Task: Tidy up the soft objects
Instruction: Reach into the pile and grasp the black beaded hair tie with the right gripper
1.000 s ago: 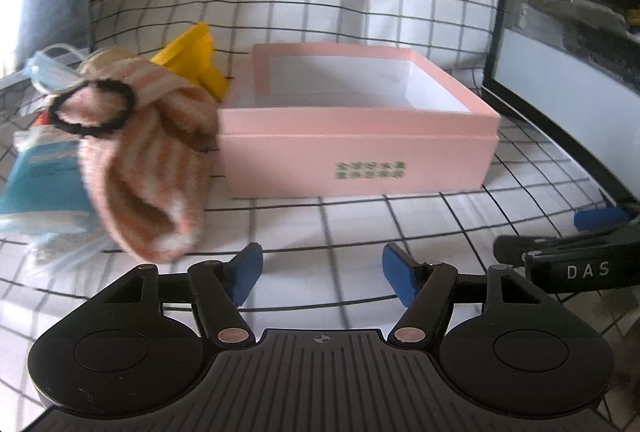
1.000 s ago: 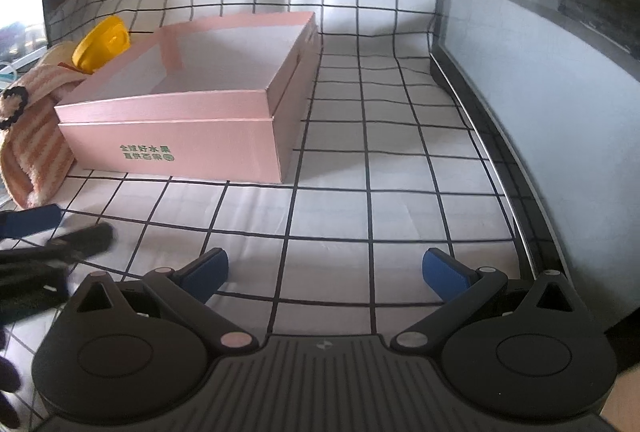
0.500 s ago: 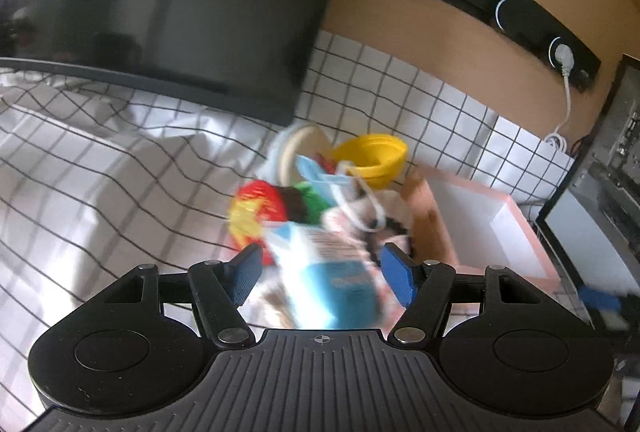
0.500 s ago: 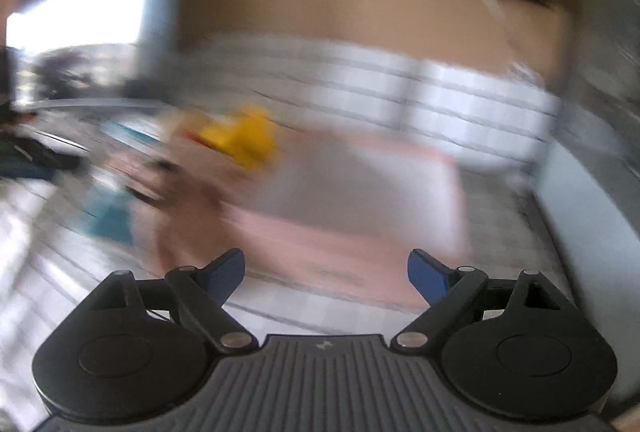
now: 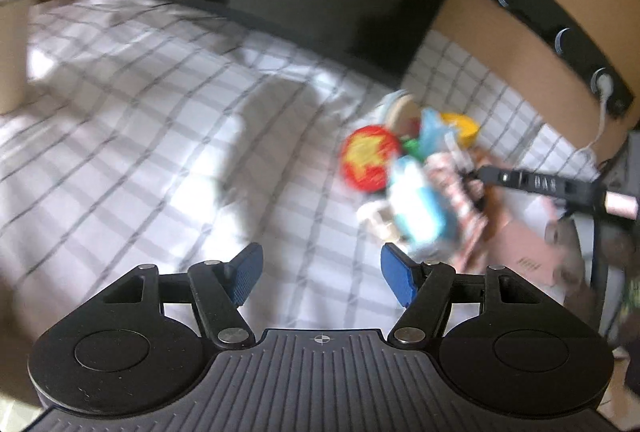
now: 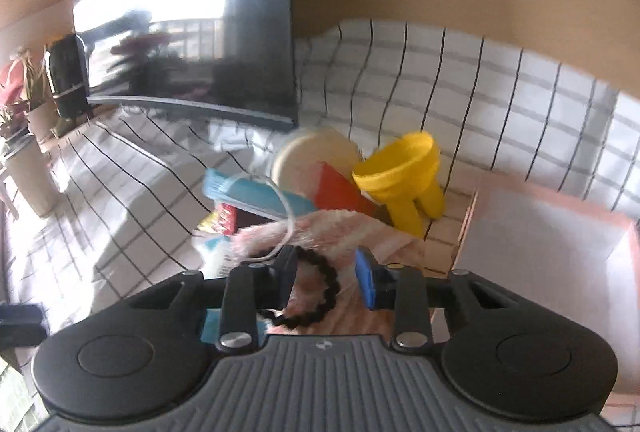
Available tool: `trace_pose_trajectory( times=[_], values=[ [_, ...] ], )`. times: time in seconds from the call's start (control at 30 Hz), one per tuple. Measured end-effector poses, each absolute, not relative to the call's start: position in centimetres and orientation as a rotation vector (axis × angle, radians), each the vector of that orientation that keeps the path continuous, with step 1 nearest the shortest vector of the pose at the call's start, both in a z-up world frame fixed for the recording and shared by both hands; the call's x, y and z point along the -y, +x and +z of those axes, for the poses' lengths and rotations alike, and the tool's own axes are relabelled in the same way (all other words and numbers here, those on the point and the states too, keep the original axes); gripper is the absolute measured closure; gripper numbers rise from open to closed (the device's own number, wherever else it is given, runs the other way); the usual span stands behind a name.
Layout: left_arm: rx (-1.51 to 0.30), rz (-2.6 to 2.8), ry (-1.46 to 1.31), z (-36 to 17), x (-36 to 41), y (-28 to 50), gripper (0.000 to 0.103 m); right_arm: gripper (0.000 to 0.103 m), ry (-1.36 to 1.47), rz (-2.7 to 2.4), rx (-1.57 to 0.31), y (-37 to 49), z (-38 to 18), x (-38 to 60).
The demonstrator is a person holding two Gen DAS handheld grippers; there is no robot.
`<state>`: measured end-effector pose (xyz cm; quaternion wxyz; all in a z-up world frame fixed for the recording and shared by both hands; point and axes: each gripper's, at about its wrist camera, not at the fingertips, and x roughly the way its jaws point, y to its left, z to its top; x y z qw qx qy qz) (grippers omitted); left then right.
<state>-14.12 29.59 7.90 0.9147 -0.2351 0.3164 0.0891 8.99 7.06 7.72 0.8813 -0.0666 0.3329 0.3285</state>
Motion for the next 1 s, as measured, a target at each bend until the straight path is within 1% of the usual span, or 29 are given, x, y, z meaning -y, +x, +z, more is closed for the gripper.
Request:
trace_pose_trajectory(
  times=[0.07, 0.1, 0.13, 0.17, 0.2, 0.4, 0.53, 0.63, 0.67, 0.7, 0.73, 0.8, 0.83, 0.93, 1.0],
  values=[
    [-0.666, 0.218, -0.491, 7.5, -30.1, -15.4, 0.033, 0.073, -0.108, 0.708, -0.763, 10.1, 6.3, -7.4],
    [-0.673, 0.235, -0.509, 7.3, -30.3, -15.8, 0.033, 0.079, -0.076, 0.709, -0.801, 10.5, 5.8, -7.3],
    [-0.676, 0.243, -0.525, 7.2, -30.4, -16.0, 0.033, 0.082, -0.052, 0.714, -0.818, 10.4, 5.7, -7.0],
    [-0.676, 0.244, -0.533, 7.2, -30.5, -16.0, 0.033, 0.090, -0.049, 0.720, -0.814, 10.0, 5.9, -6.9],
    [-0.680, 0.239, -0.527, 7.3, -30.3, -15.8, 0.033, 0.095, -0.056, 0.721, -0.800, 9.4, 6.2, -6.8],
    [-0.676, 0.142, -0.471, 8.8, -27.9, -11.7, 0.033, 0.095, -0.107, 0.729, -0.569, 2.7, 12.4, -2.8],
    [-0.653, 0.042, -0.426, 10.5, -26.0, -7.5, 0.036, 0.095, -0.085, 0.648, -0.535, 0.7, 13.9, 0.9],
    [-0.631, -0.063, -0.395, 13.0, -25.2, -3.4, 0.045, 0.095, -0.107, 0.538, -0.560, -0.4, 12.4, 3.5],
    [-0.623, -0.102, -0.396, 13.9, -25.3, -1.9, 0.052, 0.095, -0.098, 0.517, -0.578, -0.7, 11.8, 4.3],
    [-0.623, -0.151, -0.398, 14.9, -25.4, 0.0, 0.057, 0.095, -0.079, 0.493, -0.588, -1.1, 11.2, 4.9],
    [-0.633, -0.187, -0.395, 15.6, -25.5, 1.6, 0.057, 0.095, -0.067, 0.470, -0.601, -1.5, 10.6, 5.6],
    [-0.681, -0.218, -0.344, 16.9, -25.3, 5.6, 0.057, 0.095, -0.040, 0.432, -0.609, -2.4, 9.9, 6.9],
    [-0.733, -0.205, -0.299, 17.1, -25.0, 8.0, 0.057, 0.095, -0.020, 0.412, -0.612, -2.8, 9.5, 7.6],
    [-0.868, -0.095, -0.244, 16.1, -25.1, 13.3, 0.057, 0.095, 0.014, 0.363, -0.606, -3.9, 8.9, 8.9],
    [-0.948, -0.076, -0.265, 15.0, -25.5, 15.9, 0.057, 0.095, 0.022, 0.332, -0.602, -4.3, 8.5, 9.7]
  ],
)
